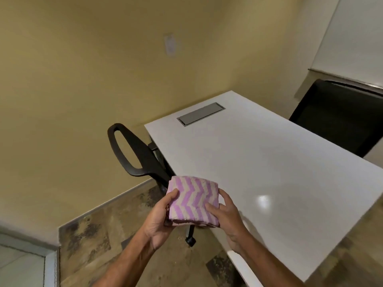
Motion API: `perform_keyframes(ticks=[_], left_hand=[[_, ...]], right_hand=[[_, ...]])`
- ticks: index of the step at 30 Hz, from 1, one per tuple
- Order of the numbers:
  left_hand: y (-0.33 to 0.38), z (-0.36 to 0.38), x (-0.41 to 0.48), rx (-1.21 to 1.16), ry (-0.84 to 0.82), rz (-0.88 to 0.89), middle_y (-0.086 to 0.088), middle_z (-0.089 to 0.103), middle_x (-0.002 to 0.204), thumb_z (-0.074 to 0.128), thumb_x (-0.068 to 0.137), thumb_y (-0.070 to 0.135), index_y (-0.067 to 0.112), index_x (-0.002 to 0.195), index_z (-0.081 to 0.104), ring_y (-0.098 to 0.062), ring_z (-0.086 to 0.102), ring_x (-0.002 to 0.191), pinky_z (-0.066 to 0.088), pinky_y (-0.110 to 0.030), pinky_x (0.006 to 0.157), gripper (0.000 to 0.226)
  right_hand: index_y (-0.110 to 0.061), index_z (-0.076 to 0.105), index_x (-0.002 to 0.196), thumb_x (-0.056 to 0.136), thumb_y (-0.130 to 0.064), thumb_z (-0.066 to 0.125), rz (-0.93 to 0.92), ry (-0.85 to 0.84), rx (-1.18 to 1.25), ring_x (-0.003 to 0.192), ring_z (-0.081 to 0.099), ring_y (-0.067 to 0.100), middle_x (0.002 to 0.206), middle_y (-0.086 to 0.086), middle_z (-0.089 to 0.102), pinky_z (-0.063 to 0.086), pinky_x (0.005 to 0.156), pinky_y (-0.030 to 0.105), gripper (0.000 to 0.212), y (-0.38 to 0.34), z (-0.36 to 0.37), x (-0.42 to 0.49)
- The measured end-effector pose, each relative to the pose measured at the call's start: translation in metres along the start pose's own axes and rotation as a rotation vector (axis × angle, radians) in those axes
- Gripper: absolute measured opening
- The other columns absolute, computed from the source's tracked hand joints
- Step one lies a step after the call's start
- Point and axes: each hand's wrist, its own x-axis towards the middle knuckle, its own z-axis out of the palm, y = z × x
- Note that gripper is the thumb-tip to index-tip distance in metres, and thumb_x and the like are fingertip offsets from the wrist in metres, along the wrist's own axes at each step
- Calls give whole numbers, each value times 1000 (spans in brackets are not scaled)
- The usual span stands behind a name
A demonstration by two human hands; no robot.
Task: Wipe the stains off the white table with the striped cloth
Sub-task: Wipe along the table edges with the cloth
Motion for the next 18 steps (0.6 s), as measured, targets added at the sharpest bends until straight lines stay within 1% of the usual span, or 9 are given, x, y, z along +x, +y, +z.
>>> perform_keyframes(ticks=[3, 5, 9, 11, 13, 15, 16, 17, 18], left_hand=[[12, 0, 26, 152, -29, -30, -15, 79, 118, 75, 91, 30, 10, 127, 69, -26, 79, 98, 58, -51, 102, 41], [19, 2, 44, 227, -51, -59, -14, 79, 118, 75, 91, 29, 11, 128, 69, -25, 79, 101, 57, -52, 104, 42], [33, 2, 78, 263, -134, -138, -16, 77, 122, 77, 89, 27, 11, 130, 69, -28, 78, 106, 65, -41, 81, 46], [41, 1, 93, 273, -189, -174, -16, 76, 124, 77, 89, 27, 11, 131, 67, -30, 77, 108, 65, -41, 79, 46], [50, 1, 109, 303, -256, -205, -16, 76, 124, 76, 90, 26, 12, 132, 67, -30, 77, 108, 65, -42, 79, 45], [59, -1, 122, 339, -329, -245, -16, 76, 123, 77, 88, 26, 12, 131, 67, -30, 77, 107, 66, -42, 78, 46], [64, -3, 128, 350, -364, -267, -17, 76, 123, 78, 86, 25, 12, 130, 67, -31, 77, 107, 66, -42, 77, 47], [68, -6, 133, 356, -397, -292, -18, 76, 124, 78, 85, 25, 11, 130, 67, -31, 77, 107, 66, -42, 76, 48], [71, -8, 138, 356, -426, -324, -19, 75, 125, 79, 85, 24, 10, 130, 67, -32, 77, 108, 66, -42, 76, 49]], right_hand=[[-38, 49, 136, 92, -14, 78, -22, 95, 9, 87, 79, 16, 95, -4, 82, 60, 63, 23, 58, 0, -3, 11], [-40, 49, 133, 92, -14, 78, -32, 162, -13, 87, 79, 14, 97, -2, 81, 60, 63, 22, 57, -1, -2, 16], [-41, 47, 137, 92, -20, 78, -26, 309, -81, 93, 77, 12, 112, 1, 74, 61, 67, 23, 59, 1, 6, 28], [-40, 46, 141, 93, -21, 77, -19, 389, -102, 98, 74, 12, 117, 0, 71, 60, 64, 20, 60, 3, 12, 33], [-37, 41, 149, 96, -25, 74, -7, 459, -137, 106, 69, 9, 126, -2, 65, 59, 64, 18, 64, 2, 23, 36], [-33, 36, 156, 99, -26, 69, -4, 535, -206, 113, 65, 7, 131, -6, 61, 61, 73, 20, 66, 3, 39, 36], [-29, 36, 157, 100, -25, 68, -23, 598, -283, 118, 64, 10, 135, -7, 60, 62, 83, 27, 65, 6, 49, 34], [-24, 39, 156, 101, -24, 67, -55, 677, -372, 126, 60, 15, 139, -5, 57, 60, 97, 36, 62, 7, 60, 32], [-21, 43, 153, 100, -22, 67, -117, 753, -430, 132, 56, 18, 141, -3, 56, 53, 107, 43, 58, 7, 71, 30]])
